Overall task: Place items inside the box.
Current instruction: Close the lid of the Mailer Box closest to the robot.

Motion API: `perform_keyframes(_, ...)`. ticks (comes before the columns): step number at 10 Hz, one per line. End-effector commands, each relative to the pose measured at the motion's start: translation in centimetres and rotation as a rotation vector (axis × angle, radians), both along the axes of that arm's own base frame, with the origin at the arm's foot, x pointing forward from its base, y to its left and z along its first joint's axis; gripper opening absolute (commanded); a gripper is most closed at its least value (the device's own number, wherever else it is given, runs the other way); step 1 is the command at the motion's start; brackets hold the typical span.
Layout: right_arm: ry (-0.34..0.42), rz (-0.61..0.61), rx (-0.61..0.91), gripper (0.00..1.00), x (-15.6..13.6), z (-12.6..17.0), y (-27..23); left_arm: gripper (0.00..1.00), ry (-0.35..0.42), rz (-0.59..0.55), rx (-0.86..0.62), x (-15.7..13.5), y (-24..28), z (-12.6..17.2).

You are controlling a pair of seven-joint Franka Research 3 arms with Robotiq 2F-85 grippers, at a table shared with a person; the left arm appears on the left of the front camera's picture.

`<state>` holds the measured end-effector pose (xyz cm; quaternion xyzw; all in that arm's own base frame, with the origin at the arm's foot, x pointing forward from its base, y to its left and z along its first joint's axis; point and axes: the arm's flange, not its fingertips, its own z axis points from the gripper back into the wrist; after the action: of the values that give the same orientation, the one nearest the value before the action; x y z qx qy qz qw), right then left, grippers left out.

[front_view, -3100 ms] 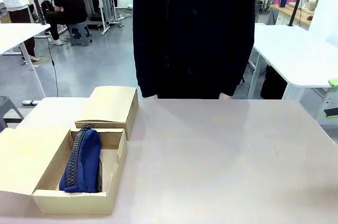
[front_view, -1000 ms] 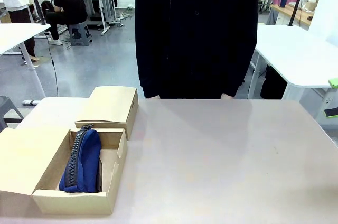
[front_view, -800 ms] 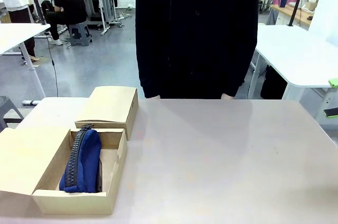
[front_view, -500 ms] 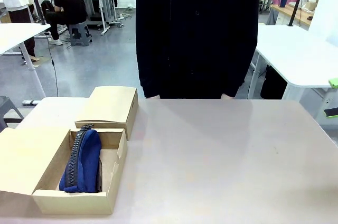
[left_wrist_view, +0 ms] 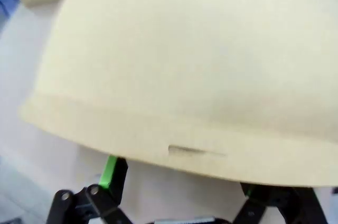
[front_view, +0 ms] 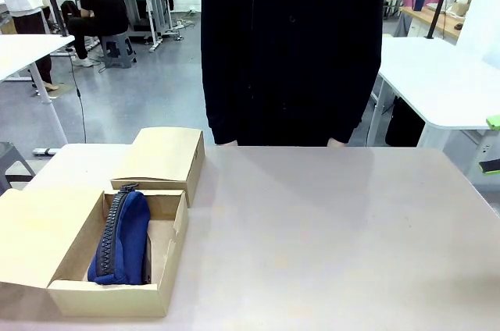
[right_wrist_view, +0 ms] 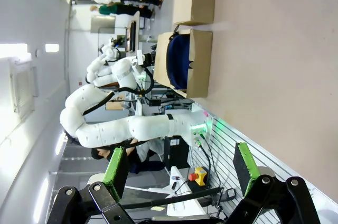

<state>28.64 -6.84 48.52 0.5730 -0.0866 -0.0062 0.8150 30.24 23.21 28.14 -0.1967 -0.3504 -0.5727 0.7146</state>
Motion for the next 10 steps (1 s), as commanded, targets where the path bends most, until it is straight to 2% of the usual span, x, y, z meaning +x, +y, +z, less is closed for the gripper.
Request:
perform_keyframes(1,-0.019,0.005,0.016,1.00,0.0,0.3,-0.1,1.00,-0.057,-0.019,-0.152,-0.3,0.9,0.8)
perform_keyframes(3,-0.019,0.005,0.016,1.00,0.0,0.3,-0.1,1.00,-0.061,-0.062,-0.221,-1.0,-0.4,1.4)
perform_keyframes(4,-0.019,0.005,0.016,1.00,0.0,0.3,-0.1,1.00,-0.057,-0.083,-0.206,-1.2,-0.9,1.2)
perform_keyframes(7,-0.019,0.005,0.016,1.00,0.0,0.3,-0.1,1.00,-0.045,-0.096,-0.215,-1.2,-1.6,0.7)
perform_keyframes(10,-0.019,0.005,0.016,1.00,0.0,0.3,-0.1,1.00,-0.048,-0.107,-0.304,-1.5,-2.4,1.1)
